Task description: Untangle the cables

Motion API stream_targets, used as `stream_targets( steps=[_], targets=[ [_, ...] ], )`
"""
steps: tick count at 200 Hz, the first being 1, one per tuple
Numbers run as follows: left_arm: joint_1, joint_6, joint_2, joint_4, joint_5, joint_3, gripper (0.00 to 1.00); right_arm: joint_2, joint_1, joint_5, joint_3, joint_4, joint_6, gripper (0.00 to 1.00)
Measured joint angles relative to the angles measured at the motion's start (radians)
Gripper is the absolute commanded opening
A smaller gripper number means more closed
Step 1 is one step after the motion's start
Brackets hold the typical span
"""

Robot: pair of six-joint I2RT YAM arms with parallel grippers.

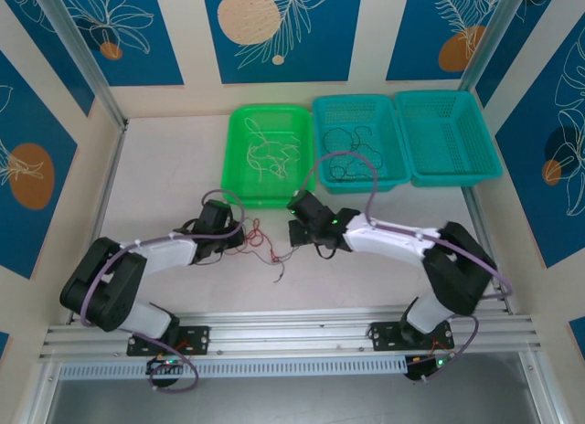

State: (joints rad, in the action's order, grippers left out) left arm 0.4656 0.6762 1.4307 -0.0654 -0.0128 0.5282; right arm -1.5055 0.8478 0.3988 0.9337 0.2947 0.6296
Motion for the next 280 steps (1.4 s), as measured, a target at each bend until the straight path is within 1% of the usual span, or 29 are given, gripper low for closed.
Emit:
stream_targets(
  steps=[22,37,46,77,92,104,113,118,134,146,155,163,173,191,212,225,238,248,270,280],
  targets=[
    [-0.009,-0.002,-0.057,0.015,-0.027,-0.025,0.20,0.137,-0.081,0.005,-0.052,0.010,0.027,0.00],
    [-0.018,-0.003,-0.099,0.034,-0.049,-0.036,0.27,0.245,-0.174,-0.001,-0.094,0.024,0.050,0.00],
    [-0.025,-0.008,-0.124,0.041,-0.060,-0.044,0.29,0.315,-0.241,-0.012,-0.118,0.036,0.064,0.00],
    [-0.056,-0.005,-0.206,0.077,-0.103,-0.085,0.36,0.533,-0.512,-0.122,-0.170,0.063,0.113,0.00],
    [-0.069,-0.007,-0.240,0.097,-0.117,-0.104,0.37,0.591,-0.593,-0.182,-0.169,0.074,0.123,0.00],
    [-0.077,-0.025,-0.262,0.101,-0.116,-0.116,0.42,0.609,-0.628,-0.241,-0.162,0.085,0.126,0.00],
    [-0.080,-0.045,-0.278,0.093,-0.098,-0.126,0.44,0.609,-0.639,-0.291,-0.151,0.092,0.127,0.00],
    [-0.080,-0.058,-0.288,0.077,-0.070,-0.134,0.46,0.604,-0.640,-0.320,-0.143,0.092,0.127,0.00],
    [-0.081,-0.109,-0.312,0.000,0.065,-0.158,0.55,0.580,-0.635,-0.423,-0.117,0.084,0.129,0.00],
    [-0.073,-0.132,-0.322,-0.068,0.174,-0.163,0.59,0.560,-0.622,-0.489,-0.095,0.074,0.129,0.00],
    [-0.052,-0.159,-0.332,-0.124,0.252,-0.163,0.62,0.547,-0.606,-0.524,-0.074,0.072,0.129,0.00],
    [-0.034,-0.176,-0.343,-0.152,0.290,-0.159,0.64,0.538,-0.589,-0.550,-0.052,0.072,0.129,0.00],
    [0.019,-0.211,-0.365,-0.184,0.341,-0.148,0.67,0.533,-0.572,-0.573,-0.024,0.069,0.129,0.00],
    [0.113,-0.266,-0.391,-0.213,0.389,-0.107,0.72,0.533,-0.543,-0.608,0.042,0.069,0.129,0.00],
    [0.179,-0.314,-0.389,-0.266,0.418,-0.047,0.78,0.533,-0.510,-0.633,0.130,0.066,0.120,0.00],
    [0.192,-0.336,-0.380,-0.285,0.428,-0.015,0.81,0.532,-0.491,-0.641,0.174,0.066,0.105,0.00],
    [0.198,-0.351,-0.363,-0.300,0.440,0.024,0.91,0.528,-0.473,-0.644,0.209,0.067,0.094,0.00],
    [0.204,-0.369,-0.345,-0.318,0.461,0.053,0.95,0.522,-0.458,-0.644,0.226,0.066,0.091,0.00],
    [0.222,-0.389,-0.302,-0.341,0.502,0.118,1.00,0.504,-0.417,-0.645,0.232,0.065,0.091,0.00],
    [0.235,-0.396,-0.276,-0.344,0.513,0.154,1.00,0.490,-0.389,-0.643,0.232,0.065,0.091,0.00]
  ],
)
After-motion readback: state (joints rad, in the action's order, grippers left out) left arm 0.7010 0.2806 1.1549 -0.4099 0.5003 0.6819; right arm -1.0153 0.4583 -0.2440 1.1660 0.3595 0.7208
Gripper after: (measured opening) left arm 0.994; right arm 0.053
